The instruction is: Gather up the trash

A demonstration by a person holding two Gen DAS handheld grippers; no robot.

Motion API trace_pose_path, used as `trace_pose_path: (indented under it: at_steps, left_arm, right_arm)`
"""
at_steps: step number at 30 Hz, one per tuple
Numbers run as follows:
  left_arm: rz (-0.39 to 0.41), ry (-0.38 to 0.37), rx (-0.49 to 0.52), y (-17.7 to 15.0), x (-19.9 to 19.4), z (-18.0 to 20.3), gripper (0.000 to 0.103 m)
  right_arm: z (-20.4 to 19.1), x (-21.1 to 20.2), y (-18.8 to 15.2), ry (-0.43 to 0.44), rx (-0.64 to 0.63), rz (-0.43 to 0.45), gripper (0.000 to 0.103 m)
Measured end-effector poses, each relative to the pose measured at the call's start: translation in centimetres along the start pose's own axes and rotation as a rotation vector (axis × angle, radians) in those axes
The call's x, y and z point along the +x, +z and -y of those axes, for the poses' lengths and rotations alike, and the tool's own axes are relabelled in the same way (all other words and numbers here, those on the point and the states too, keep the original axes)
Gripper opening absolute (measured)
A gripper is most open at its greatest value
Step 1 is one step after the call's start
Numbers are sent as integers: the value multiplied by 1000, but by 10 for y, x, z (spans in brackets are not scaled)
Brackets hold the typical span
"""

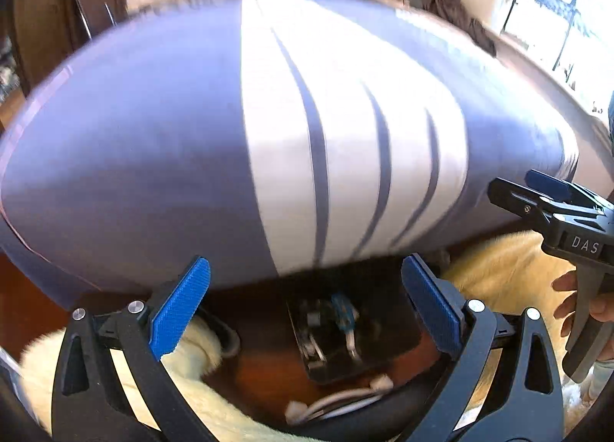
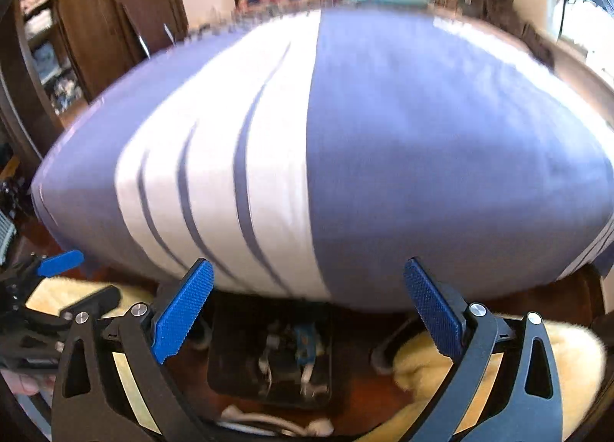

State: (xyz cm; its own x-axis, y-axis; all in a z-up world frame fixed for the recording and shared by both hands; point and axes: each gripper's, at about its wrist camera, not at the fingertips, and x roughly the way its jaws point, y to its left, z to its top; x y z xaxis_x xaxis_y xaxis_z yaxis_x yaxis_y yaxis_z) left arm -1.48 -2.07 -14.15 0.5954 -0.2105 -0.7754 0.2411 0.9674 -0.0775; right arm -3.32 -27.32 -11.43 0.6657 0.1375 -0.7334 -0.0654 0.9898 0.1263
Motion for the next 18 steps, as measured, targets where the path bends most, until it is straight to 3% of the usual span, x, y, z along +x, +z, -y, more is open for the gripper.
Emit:
trace_pose_path:
  at_steps: [10, 18]
  left_arm:
    - [303, 55, 47, 50, -110, 15, 95]
    - [442, 95, 57, 76, -157, 31, 95]
  right_arm:
    - [5, -108, 52, -83, -26, 342, 100]
    - [-3, -156, 77, -106, -64, 480, 100]
